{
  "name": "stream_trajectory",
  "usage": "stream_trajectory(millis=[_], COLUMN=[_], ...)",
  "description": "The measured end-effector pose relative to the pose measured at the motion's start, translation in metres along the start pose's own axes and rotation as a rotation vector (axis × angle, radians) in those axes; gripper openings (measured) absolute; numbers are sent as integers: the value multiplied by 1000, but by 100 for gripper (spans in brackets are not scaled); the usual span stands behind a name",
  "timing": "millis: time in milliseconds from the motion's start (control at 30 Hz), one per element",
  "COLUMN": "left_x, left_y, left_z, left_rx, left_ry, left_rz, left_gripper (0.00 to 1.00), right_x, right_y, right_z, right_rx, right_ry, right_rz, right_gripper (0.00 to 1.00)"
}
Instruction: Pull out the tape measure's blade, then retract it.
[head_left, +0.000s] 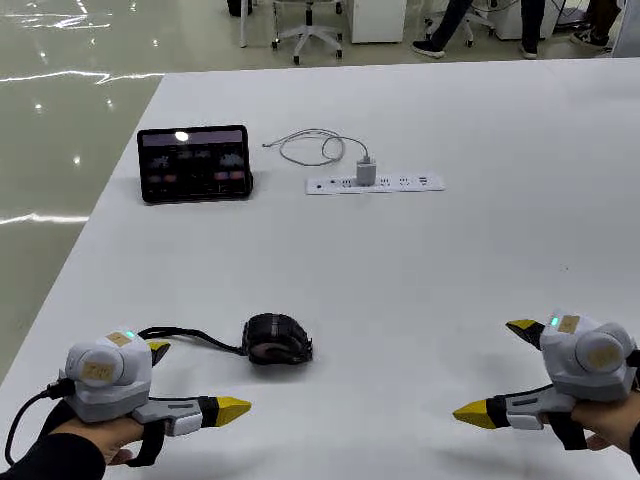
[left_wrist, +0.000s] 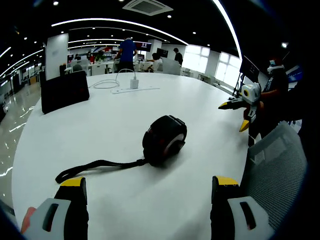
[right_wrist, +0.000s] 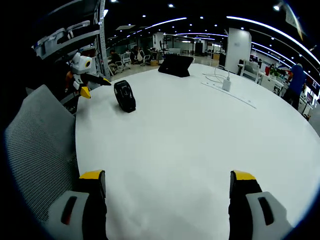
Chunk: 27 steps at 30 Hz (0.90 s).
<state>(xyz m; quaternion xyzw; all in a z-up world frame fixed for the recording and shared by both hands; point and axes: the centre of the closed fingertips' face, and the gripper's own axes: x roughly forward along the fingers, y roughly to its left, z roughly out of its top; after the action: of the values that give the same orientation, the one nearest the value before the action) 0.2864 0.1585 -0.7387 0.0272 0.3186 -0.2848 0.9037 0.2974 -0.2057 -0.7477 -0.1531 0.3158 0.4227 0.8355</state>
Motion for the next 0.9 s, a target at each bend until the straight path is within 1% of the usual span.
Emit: stream_trajectory(millis=[67,133,267,300,433,567,633,733,800,833,900], left_x=[-5,-8,-19,-20,-28,-31,-32,-33,-34,-36,-38], left_y=[0,3,9,9,4,0,-1,-2,-2,-3,-3], left_z=[0,-1,0,-1,-1,-2,-2,-3,-4,-2,-2], left_rx=[5,11,0,-8,-9,-7,-10,-6,-8,-2,-1], left_ry=[1,-5,-26,-19,-10,-6,-7,-7,-7,-18,-15], left_rz=[8,17,31,29,21,13,13,15,11,11,10], left_gripper=[100,100,100,100,100,100,100,100,100,100,100], right_x=[-4,-10,-21,-23,-33,-43,-47,-52,-55,-57,-60], right_y=[-1,-3,-2,-2,-2,-5,-3,1,-1,-2,-3], right_z=[-3,-7,-12,-13,-20,-25,-27,-28,-32,-33,-33], right_rx=[2,-1,15,15,16,32,34,13,14,19,25], right_ry=[2,2,-1,-2,1,-7,-14,-31,-17,-13,-15], right_rz=[-1,-5,-24,-25,-37,-56,-55,-55,-61,-66,-71], right_gripper=[100,100,100,100,100,100,100,100,100,100,100])
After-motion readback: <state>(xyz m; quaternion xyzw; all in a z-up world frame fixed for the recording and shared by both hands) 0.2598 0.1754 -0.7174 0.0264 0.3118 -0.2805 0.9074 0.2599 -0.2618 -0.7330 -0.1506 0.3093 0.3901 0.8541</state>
